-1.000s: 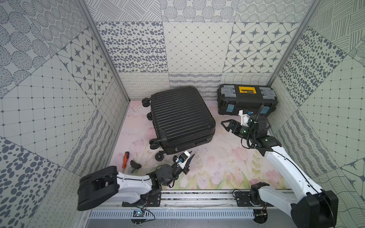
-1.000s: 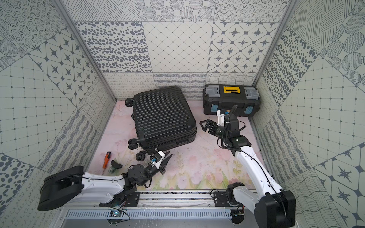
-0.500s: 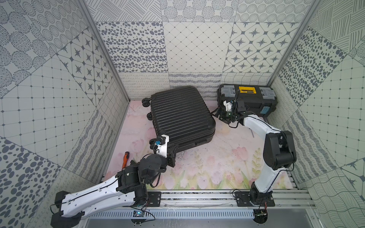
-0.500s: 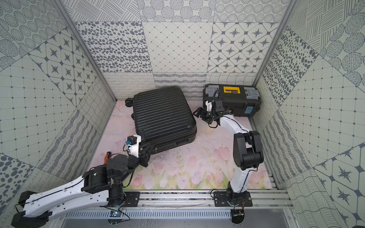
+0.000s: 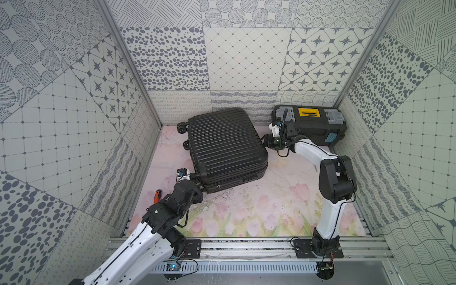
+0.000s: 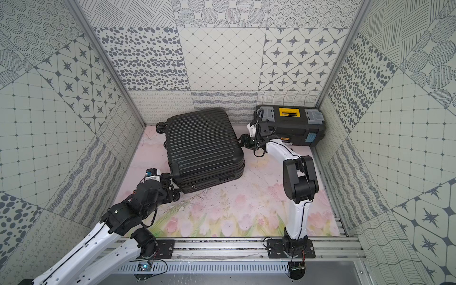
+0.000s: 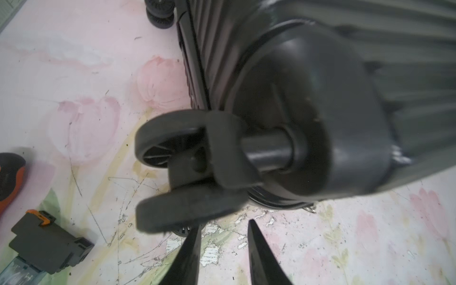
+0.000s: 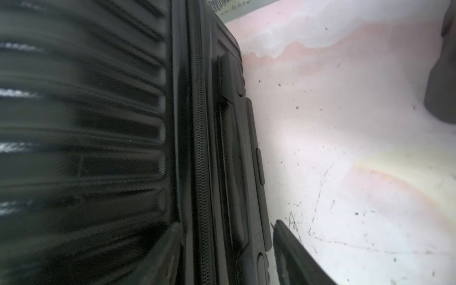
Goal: Open the suitcase zippers
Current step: Adjust the suitcase at the center of the board.
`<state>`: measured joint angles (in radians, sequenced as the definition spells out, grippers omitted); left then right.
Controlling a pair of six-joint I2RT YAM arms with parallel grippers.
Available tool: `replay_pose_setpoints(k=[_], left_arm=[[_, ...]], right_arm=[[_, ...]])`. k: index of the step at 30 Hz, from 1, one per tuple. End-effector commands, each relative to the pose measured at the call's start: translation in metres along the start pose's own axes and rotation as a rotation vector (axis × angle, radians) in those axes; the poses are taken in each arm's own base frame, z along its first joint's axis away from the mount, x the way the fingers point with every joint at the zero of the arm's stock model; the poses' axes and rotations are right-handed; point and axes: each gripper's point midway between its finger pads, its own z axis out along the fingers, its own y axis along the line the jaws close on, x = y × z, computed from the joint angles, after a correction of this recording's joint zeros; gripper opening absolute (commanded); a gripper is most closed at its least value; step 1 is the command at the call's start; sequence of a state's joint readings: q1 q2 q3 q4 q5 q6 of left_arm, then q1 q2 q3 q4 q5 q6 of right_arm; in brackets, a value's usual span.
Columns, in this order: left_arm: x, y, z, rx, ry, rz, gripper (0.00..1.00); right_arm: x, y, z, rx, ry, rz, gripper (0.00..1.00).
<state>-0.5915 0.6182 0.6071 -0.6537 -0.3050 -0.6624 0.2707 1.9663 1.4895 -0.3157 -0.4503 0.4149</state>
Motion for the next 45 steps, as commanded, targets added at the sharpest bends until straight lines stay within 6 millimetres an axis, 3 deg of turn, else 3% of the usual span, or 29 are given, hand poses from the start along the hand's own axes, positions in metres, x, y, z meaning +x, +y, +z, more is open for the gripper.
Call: replay_pose_setpoints(k=[1,4,10,19,23,31,40,45], left_arm=[[0.013,-0.007,0.020,0.054,0.156,-0.138,0.32],[0.003,-0.005,0.031,0.023,0.156,-0.158,0.32],[-0.029,0.008,0.043,-0.049,0.100,-0.191,0.34],[-0.079,0.010,0.082,-0.084,0.056,-0.110,0.36],[-0.087,0.019,0.085,-0.088,0.049,-0.143,0.36],[-0.085,0.021,0.047,-0.055,-0.034,-0.129,0.36],[-0.048,0.028,0.034,-0.036,0.021,-0.095,0.35],[-0.045,0.025,0.034,-0.022,0.027,-0.088,0.35]], right_arm=[[0.107,-0.038,0.037,0.142,0.284,0.013,0.56],[0.123,-0.047,0.035,0.153,0.297,0.031,0.52],[0.143,-0.038,0.021,0.119,0.286,0.031,0.50],[0.158,0.015,-0.004,-0.028,0.263,-0.015,0.52],[0.144,0.025,-0.021,-0.034,0.212,-0.021,0.54],[0.080,0.009,-0.059,-0.032,0.057,0.078,0.59],[0.062,0.006,-0.047,-0.078,0.056,0.078,0.60],[0.051,0.003,-0.041,-0.064,0.045,0.069,0.60]])
